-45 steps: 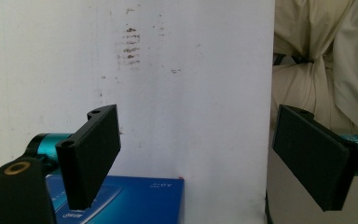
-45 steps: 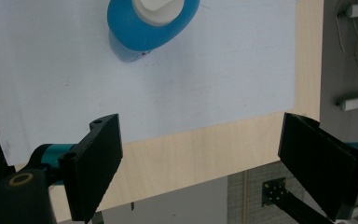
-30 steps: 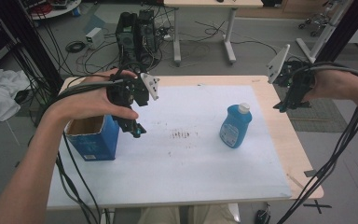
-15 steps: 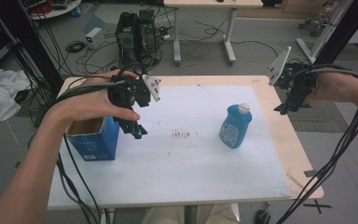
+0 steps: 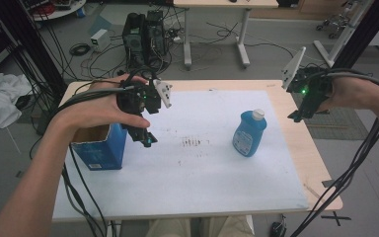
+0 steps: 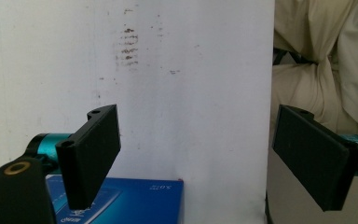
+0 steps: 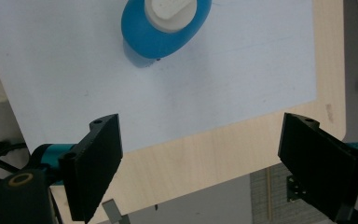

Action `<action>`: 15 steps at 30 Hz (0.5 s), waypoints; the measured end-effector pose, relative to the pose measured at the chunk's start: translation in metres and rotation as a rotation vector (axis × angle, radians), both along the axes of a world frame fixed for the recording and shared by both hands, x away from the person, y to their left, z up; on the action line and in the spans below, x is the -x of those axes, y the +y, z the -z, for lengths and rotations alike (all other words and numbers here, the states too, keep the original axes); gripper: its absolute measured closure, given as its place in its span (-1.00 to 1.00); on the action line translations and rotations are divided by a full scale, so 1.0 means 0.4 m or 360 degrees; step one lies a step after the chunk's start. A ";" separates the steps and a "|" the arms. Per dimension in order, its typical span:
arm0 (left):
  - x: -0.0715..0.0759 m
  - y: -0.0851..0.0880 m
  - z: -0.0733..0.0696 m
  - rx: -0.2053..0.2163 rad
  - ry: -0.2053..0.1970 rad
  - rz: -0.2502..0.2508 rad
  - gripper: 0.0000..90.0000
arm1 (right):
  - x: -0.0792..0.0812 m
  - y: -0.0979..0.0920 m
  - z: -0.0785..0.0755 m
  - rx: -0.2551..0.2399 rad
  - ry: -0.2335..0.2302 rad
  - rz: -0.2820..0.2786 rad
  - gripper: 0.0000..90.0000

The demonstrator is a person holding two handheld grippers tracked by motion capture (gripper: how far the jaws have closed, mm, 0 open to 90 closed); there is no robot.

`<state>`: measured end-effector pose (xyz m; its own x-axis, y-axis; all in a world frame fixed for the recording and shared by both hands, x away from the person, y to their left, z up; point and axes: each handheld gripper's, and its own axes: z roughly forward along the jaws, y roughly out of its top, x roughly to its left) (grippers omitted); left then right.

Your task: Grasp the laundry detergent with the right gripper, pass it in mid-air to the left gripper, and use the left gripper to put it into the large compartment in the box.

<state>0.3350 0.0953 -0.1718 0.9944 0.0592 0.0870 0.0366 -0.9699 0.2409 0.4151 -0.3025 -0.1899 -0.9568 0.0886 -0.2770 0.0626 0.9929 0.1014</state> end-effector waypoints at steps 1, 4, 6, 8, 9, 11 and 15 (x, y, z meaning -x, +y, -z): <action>-0.001 -0.002 0.001 -0.0001 0.0002 0.0003 -0.66 | 0.003 0.002 -0.003 -0.0014 0.0046 0.0037 -0.72; -0.011 -0.010 0.010 -0.0004 -0.0005 0.0010 -0.66 | -0.002 0.008 0.008 -0.0039 0.0096 0.0137 -0.72; -0.010 -0.010 0.008 -0.0002 -0.0005 0.0008 -0.66 | 0.002 0.024 0.024 -0.0027 0.0108 0.0211 -0.72; -0.012 -0.010 0.012 -0.0003 -0.0005 0.0009 -0.66 | 0.006 0.031 0.027 -0.0035 0.0119 0.0226 -0.72; -0.012 -0.009 0.013 0.0002 -0.0002 0.0009 -0.66 | 0.001 0.021 0.023 -0.0028 0.0110 0.0204 -0.72; -0.014 -0.007 0.016 0.0004 0.0002 0.0012 -0.66 | 0.015 0.048 0.031 -0.0040 0.0123 0.0252 -0.72; -0.017 -0.008 0.023 0.0008 0.0008 0.0008 -0.66 | 0.017 0.055 0.033 -0.0028 0.0117 0.0263 -0.72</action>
